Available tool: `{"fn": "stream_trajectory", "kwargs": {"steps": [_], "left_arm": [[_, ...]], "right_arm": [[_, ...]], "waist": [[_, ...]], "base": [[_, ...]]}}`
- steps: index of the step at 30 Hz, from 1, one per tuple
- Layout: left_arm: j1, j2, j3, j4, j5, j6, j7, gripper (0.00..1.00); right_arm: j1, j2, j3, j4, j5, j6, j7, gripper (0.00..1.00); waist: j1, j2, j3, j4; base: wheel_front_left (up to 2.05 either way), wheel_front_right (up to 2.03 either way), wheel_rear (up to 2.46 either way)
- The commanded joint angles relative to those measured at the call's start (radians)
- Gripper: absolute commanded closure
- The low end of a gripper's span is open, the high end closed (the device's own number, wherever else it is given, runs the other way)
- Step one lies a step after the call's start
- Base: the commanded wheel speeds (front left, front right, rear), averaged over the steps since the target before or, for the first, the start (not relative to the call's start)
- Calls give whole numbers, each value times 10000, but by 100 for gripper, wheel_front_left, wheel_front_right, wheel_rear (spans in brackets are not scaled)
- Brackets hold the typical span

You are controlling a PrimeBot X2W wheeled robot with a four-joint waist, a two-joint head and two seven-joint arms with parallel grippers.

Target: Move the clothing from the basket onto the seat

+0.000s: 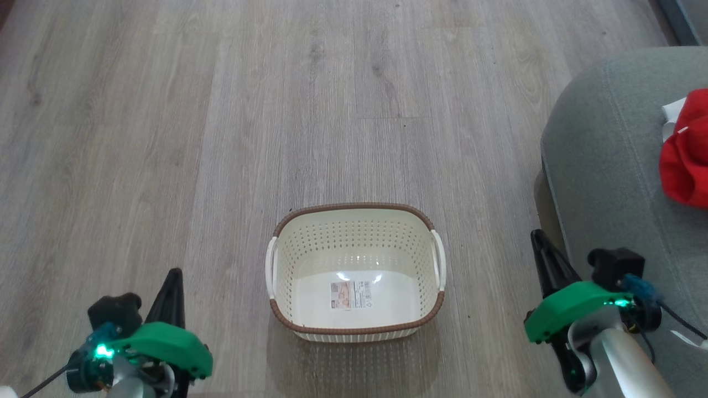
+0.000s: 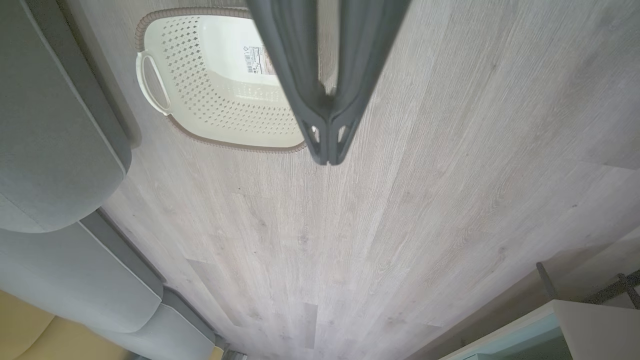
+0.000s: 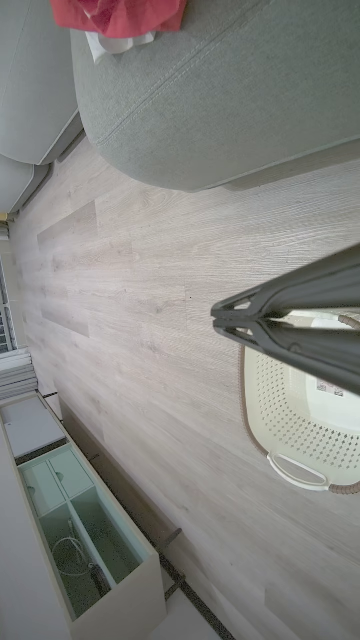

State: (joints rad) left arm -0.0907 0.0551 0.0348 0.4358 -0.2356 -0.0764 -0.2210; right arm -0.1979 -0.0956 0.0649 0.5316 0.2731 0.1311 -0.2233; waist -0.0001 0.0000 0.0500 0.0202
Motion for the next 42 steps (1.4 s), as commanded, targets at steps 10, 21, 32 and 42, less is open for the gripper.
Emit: {"fn": "stream_trajectory", "kwargs": {"steps": [10,21,32,42], "left_arm": [[-398,25,137,-546,-1440,-88,301,100],[-370,17,201,-695,-2747,-136,619,100],[-346,9,270,-839,-4048,-184,941,100],[-325,2,335,-969,-5233,-228,1236,100]], "right_arm": [[-341,55,-231,-635,1399,-1,330,100],[-207,98,-393,-875,2670,-1,649,100],[-75,140,-558,-1111,3935,-1,971,100],[44,178,-710,-1327,5088,-2,1265,100]], "waist": [[1,0,-43,-19],[1,0,-88,-38],[1,0,-133,-58],[1,0,-175,-75]], "base": [[0,0,0],[0,0,0],[0,0,0],[0,0,0]]}}
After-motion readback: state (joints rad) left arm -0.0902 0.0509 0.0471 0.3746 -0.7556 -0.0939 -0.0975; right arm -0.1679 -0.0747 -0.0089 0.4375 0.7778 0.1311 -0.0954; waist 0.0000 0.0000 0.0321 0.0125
